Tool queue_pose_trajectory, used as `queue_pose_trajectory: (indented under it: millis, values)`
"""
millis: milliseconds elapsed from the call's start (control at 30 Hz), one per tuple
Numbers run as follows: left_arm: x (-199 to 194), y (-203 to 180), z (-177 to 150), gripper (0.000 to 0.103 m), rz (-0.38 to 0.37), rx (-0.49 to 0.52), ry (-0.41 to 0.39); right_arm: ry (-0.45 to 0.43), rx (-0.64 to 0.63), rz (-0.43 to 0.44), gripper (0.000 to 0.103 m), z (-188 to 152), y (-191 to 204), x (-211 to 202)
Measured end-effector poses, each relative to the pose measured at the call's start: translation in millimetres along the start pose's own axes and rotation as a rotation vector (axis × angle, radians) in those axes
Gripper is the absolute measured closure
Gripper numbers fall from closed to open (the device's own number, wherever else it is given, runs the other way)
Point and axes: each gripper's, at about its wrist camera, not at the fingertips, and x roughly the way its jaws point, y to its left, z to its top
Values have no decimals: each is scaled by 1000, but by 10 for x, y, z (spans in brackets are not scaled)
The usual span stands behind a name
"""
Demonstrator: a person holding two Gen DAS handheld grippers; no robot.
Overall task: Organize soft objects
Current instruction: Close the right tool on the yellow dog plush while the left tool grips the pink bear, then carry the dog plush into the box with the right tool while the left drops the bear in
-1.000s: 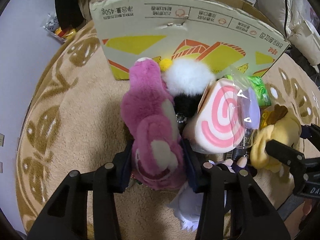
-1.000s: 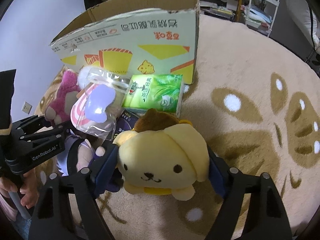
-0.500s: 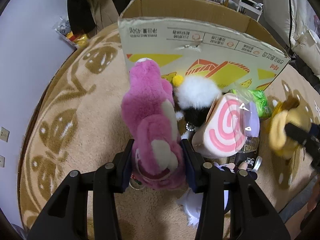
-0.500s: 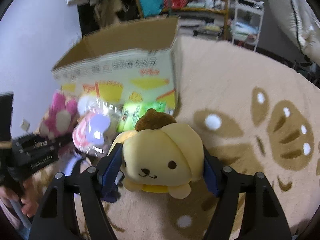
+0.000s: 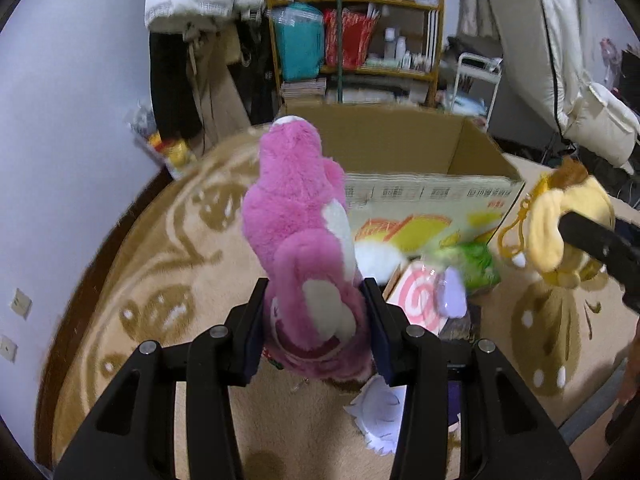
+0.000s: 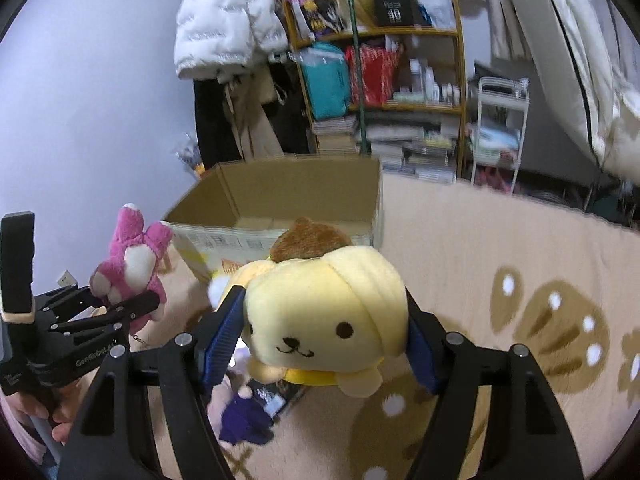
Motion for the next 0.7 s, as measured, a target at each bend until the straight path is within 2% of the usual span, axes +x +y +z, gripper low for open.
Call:
queue_pose_trajectory:
  millis: [267, 467, 700]
  values:
    - [-291, -15, 215, 60, 51, 36, -123, -137, -21, 10, 26, 327, 88, -227]
    - [-449, 45, 419, 60, 68, 50, -193, -181, -38, 1, 26, 566, 120, -336]
    - [-484, 33, 788, 59, 77, 74, -262, -201, -57, 11, 26, 755, 91, -238]
